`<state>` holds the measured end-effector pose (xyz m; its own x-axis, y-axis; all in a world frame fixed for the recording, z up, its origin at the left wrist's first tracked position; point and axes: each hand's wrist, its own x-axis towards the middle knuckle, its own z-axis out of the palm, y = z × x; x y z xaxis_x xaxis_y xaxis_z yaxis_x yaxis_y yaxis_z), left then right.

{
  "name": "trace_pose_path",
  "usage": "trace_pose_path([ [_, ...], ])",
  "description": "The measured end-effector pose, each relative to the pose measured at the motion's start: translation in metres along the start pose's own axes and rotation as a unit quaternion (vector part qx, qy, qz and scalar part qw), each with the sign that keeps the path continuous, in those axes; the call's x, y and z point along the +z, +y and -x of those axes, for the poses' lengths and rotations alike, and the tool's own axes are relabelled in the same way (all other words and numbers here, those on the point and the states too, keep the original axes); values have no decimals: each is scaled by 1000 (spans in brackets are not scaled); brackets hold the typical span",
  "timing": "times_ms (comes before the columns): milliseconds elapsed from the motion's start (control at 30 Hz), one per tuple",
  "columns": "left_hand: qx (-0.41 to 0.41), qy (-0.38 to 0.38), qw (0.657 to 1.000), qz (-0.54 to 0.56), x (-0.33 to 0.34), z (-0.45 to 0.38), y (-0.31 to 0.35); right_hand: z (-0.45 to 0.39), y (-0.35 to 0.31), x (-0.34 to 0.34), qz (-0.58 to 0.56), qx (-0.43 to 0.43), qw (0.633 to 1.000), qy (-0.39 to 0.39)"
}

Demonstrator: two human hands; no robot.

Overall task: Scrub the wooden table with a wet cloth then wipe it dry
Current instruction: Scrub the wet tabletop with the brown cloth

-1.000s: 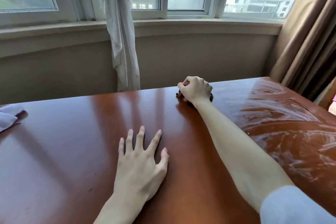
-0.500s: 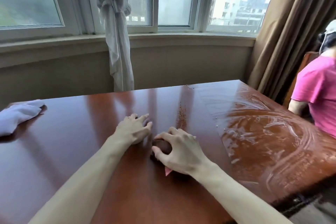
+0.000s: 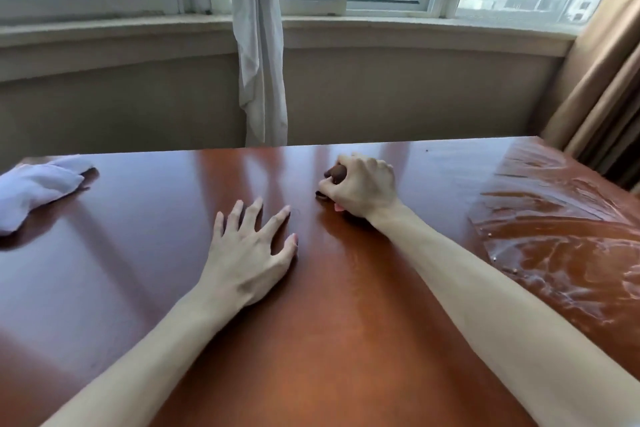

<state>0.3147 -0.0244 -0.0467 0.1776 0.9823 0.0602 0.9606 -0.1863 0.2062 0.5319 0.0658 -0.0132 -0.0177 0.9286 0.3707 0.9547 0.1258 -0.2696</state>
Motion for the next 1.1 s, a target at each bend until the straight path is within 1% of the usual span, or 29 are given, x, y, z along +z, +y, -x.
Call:
trace_pose_path([
  [167, -13, 15, 1000, 3, 0, -1, 1, -90, 14, 29, 5, 32, 999, 25],
  [267, -17, 18, 1000, 9, 0, -1, 1, -104, 14, 34, -2, 42, 999, 31],
  [400, -16, 3, 1000, 14, -3, 0, 2, -63, 12, 19, -29, 43, 998, 27],
  [600, -10, -12, 1000, 18, -4, 1, 0, 57, 14, -36, -51, 43, 998, 22],
  [767, -6, -24, 1000, 15, -11, 5, 3, 165, 14, -75, -29, 0, 999, 23],
  [833, -8, -28, 1000, 11, -11, 4, 2, 196, 11, -81, -28, -15, 999, 27],
  [933, -6, -27, 1000, 8, -10, 3, 1, 203, 12, -84, -33, -33, 998, 33],
  [1000, -2, -21, 1000, 4, -8, 2, 0, 182, 18, -79, -26, -39, 998, 33],
  [1100, 0, -12, 1000, 2, -4, 0, -1, 130, 34, -64, -20, -15, 999, 32],
])
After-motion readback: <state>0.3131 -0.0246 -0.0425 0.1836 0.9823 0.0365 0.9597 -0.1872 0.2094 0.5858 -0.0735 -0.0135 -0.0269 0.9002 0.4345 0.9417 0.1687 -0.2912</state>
